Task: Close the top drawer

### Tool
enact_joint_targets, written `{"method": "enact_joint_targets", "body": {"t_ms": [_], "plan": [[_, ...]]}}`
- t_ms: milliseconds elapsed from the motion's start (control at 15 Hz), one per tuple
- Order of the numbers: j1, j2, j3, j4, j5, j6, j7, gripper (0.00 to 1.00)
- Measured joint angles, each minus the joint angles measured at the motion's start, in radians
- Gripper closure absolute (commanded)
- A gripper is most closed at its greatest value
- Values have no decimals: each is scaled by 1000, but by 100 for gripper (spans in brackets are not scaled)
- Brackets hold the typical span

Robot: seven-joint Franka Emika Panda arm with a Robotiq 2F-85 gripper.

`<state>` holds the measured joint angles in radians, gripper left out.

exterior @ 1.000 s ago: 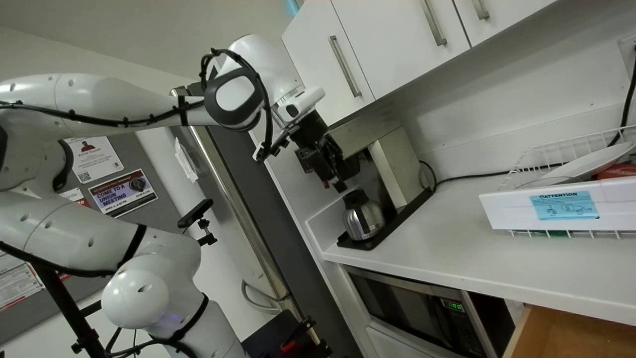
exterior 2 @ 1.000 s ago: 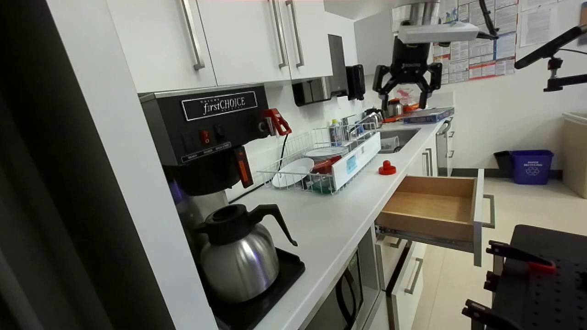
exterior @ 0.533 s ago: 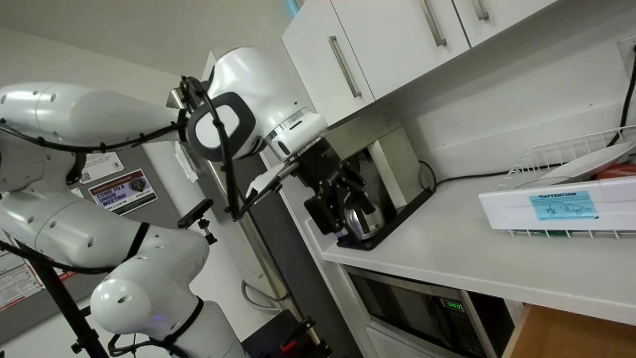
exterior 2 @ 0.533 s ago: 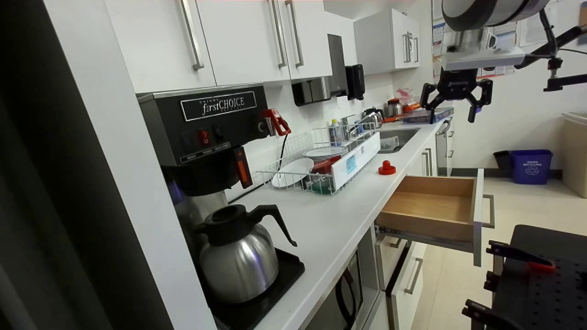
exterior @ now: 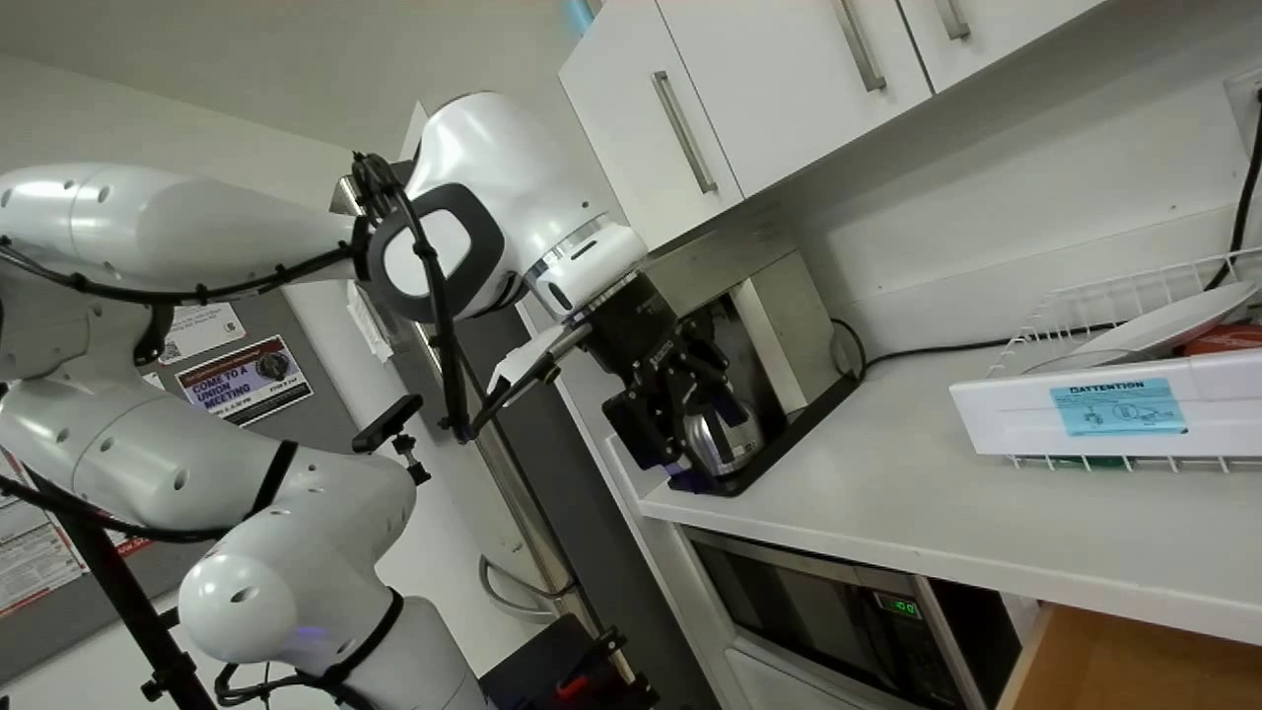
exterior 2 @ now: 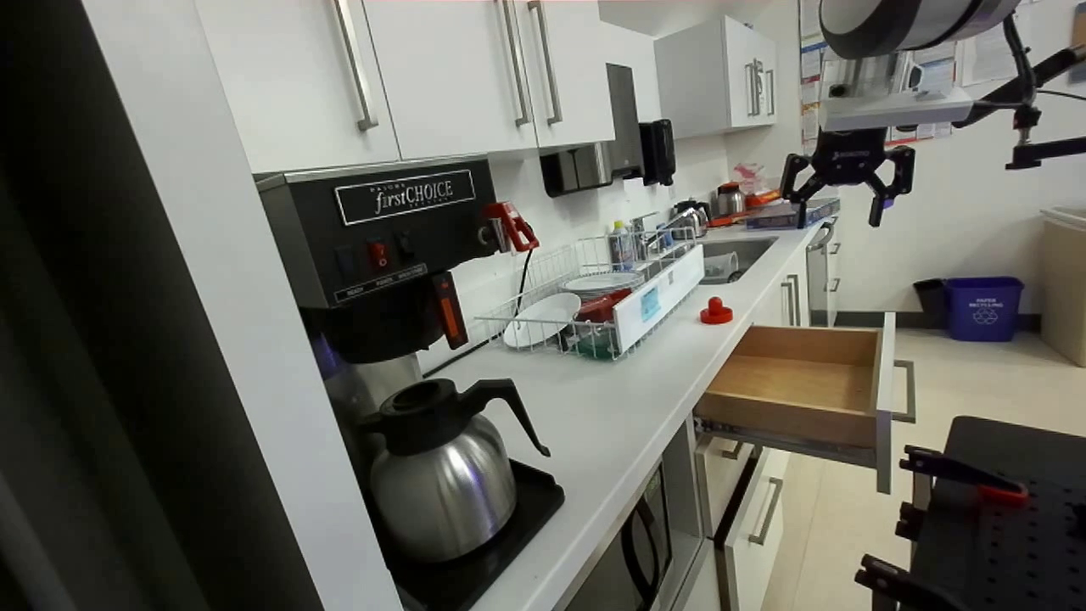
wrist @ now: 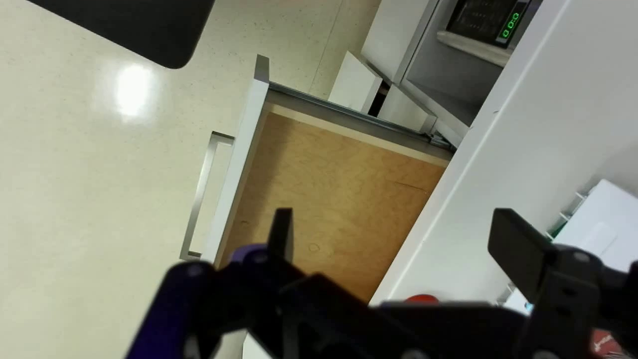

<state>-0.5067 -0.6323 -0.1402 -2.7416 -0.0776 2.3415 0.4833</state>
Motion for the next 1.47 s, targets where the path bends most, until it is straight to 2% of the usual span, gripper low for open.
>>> {"method": "enact_joint_targets", "body": {"t_ms": [200, 533, 867, 933, 1000, 1200, 1467], "plan": [[-64, 66, 1, 33, -49, 37, 71, 0], [-230, 272, -20, 139, -203, 43, 170, 0], [-251, 443, -119, 184, -209, 113, 165, 0], [-250, 473, -141, 184, -203, 137, 157, 25], [-249, 502, -162, 183, -191, 161, 143, 26], [-245, 577, -215, 182, -126, 217, 70, 51], [-240, 656, -262, 185, 103, 258, -121, 81]]}}
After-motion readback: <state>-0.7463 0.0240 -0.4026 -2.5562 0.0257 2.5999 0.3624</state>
